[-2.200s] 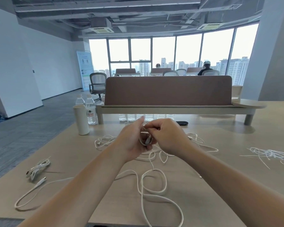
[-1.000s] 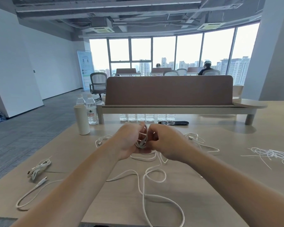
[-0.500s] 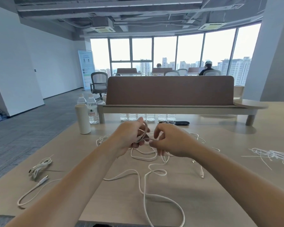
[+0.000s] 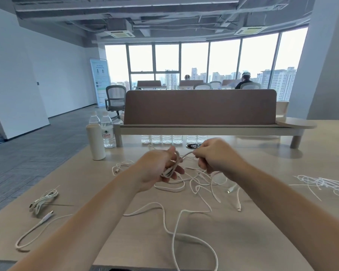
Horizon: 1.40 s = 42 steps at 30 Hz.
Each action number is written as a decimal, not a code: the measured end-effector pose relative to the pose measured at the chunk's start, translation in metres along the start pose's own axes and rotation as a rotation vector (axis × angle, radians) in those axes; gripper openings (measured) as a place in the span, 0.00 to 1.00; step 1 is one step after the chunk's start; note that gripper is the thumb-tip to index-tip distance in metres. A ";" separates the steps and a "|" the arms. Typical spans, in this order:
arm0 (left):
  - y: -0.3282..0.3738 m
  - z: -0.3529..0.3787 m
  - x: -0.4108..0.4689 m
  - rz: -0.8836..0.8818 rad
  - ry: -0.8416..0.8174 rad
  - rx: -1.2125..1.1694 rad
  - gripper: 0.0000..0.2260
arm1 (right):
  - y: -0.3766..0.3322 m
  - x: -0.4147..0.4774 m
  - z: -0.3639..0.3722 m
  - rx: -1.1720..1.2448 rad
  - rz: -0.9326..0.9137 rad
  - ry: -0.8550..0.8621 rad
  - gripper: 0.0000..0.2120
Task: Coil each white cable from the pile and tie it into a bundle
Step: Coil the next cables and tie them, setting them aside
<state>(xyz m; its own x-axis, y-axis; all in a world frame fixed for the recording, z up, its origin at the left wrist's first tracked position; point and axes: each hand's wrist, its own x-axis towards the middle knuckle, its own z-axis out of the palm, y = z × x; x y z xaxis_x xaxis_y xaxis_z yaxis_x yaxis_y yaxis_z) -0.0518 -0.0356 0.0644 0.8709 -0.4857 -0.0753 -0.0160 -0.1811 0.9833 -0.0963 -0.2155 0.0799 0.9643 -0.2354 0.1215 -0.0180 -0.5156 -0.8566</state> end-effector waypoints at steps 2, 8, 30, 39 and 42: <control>-0.002 0.006 0.001 0.003 0.010 -0.033 0.22 | -0.005 -0.001 0.008 0.006 -0.004 0.062 0.08; -0.002 0.005 0.003 -0.026 0.023 -0.120 0.19 | -0.009 -0.005 0.017 -0.146 -0.033 0.145 0.07; -0.002 -0.022 0.011 -0.067 0.044 -0.301 0.22 | 0.008 -0.008 -0.004 -0.154 -0.171 -0.217 0.19; -0.004 -0.020 0.010 -0.072 0.074 -0.208 0.21 | 0.020 0.002 -0.017 -0.060 -0.068 -0.046 0.07; -0.009 -0.006 0.015 -0.064 0.128 -0.123 0.19 | 0.012 0.004 -0.004 0.091 -0.039 0.028 0.07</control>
<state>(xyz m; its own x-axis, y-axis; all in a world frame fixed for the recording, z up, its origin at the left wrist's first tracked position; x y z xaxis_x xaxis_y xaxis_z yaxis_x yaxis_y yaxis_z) -0.0355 -0.0358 0.0556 0.9239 -0.3620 -0.1239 0.0945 -0.0979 0.9907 -0.0935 -0.2258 0.0718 0.9561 -0.2396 0.1686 0.0452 -0.4478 -0.8930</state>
